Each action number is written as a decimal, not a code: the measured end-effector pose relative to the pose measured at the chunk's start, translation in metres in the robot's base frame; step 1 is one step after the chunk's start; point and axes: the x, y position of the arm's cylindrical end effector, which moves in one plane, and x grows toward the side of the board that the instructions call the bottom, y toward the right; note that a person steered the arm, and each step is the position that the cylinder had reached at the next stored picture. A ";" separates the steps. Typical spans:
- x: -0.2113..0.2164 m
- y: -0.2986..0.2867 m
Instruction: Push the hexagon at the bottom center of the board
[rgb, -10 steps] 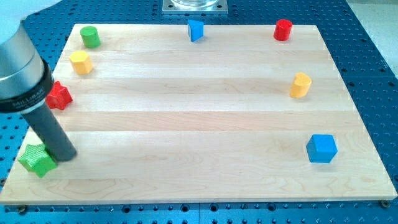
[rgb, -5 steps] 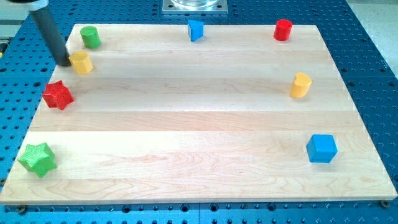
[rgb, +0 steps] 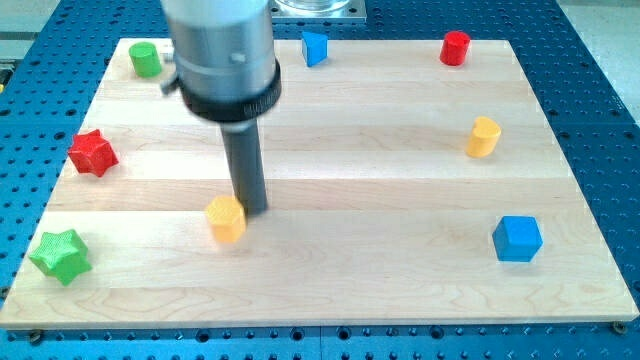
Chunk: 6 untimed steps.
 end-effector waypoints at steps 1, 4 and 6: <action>-0.020 0.004; 0.021 -0.013; 0.053 0.032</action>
